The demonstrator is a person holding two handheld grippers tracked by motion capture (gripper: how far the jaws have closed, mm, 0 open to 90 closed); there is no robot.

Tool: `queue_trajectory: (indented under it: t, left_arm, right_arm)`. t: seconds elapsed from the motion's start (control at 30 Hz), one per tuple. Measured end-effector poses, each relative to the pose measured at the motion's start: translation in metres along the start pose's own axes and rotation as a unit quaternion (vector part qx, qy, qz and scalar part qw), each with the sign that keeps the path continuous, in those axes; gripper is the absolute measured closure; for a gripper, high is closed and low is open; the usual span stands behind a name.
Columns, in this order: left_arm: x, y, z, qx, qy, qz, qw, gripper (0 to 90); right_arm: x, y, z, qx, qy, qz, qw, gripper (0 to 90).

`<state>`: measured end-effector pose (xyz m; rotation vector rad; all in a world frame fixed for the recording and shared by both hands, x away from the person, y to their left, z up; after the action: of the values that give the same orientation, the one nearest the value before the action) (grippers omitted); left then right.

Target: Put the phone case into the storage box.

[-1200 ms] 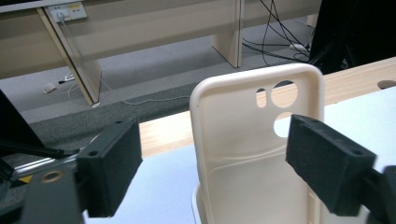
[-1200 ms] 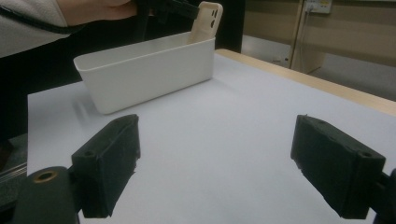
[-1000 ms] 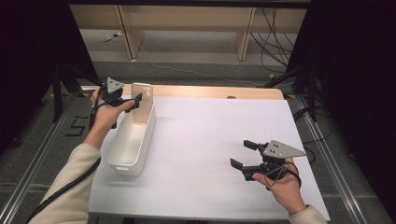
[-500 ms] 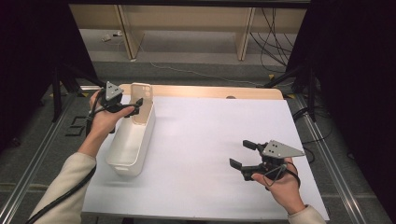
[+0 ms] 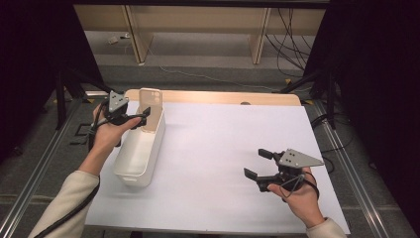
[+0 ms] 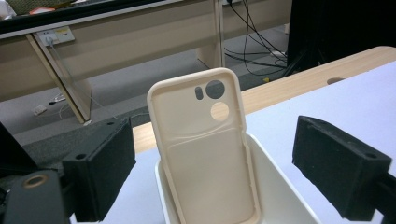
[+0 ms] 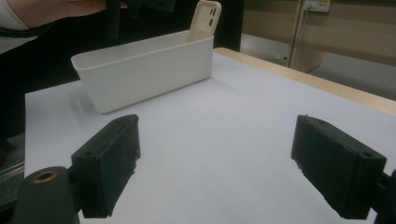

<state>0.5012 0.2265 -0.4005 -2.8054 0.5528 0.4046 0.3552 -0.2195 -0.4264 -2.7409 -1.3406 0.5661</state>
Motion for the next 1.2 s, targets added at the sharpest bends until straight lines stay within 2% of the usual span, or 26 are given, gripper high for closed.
queue_trajectory:
  t: [0.1,0.17,0.33,0.53,0.63,0.93,1.17,1.2]
  left_arm:
    - [-0.005,0.004,-0.001,0.0,0.004,0.008,1.0,12.1]
    - [-0.008,0.008,-0.003,0.004,0.009,0.015,0.9998,11.9]
    - [-0.019,0.02,-0.006,0.002,0.021,0.04,0.999,8.9]
    - [-0.03,0.034,-0.007,0.013,0.028,0.06,0.9978,4.9]
    - [-0.035,0.041,-0.006,0.01,0.029,0.071,0.997,4.5]
    - [-0.049,0.064,-0.006,0.01,0.043,0.11,0.9929,4.8]
    - [-0.06,0.084,-0.003,0.012,0.052,0.142,0.9885,5.9]
    - [-0.06,0.087,-0.002,0.013,0.053,0.146,0.9877,6.1]
  right_arm:
    - [-0.001,0.001,0.0,-0.002,-0.002,0.005,1.0,16.5]
    - [-0.001,0.002,-0.001,-0.012,0.001,0.006,0.9999,16.5]
    - [0.0,0.002,-0.001,-0.013,0.008,0.007,0.9999,16.5]
    - [0.001,0.003,-0.002,-0.014,0.018,0.005,0.9997,16.5]
    - [-0.001,0.003,-0.002,-0.013,0.008,0.009,0.9998,16.5]
    - [0.0,0.004,-0.002,-0.014,0.009,0.005,0.9999,16.5]
    - [-0.001,0.004,-0.002,-0.016,0.007,0.008,0.9998,16.5]
    - [0.0,0.004,-0.002,-0.016,0.013,0.006,0.9998,16.5]
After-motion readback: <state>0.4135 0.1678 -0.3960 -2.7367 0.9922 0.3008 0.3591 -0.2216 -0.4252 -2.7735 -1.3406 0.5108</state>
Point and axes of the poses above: each handheld gripper's, and its own axes: x roughly forward along the jaws, z roughly out of its underside, y roughly to its right, the point moved 3 cm from there along x, roughly forward along the jaws, and after that the axes turned 7 degrees about x, right-handed, at the moved point
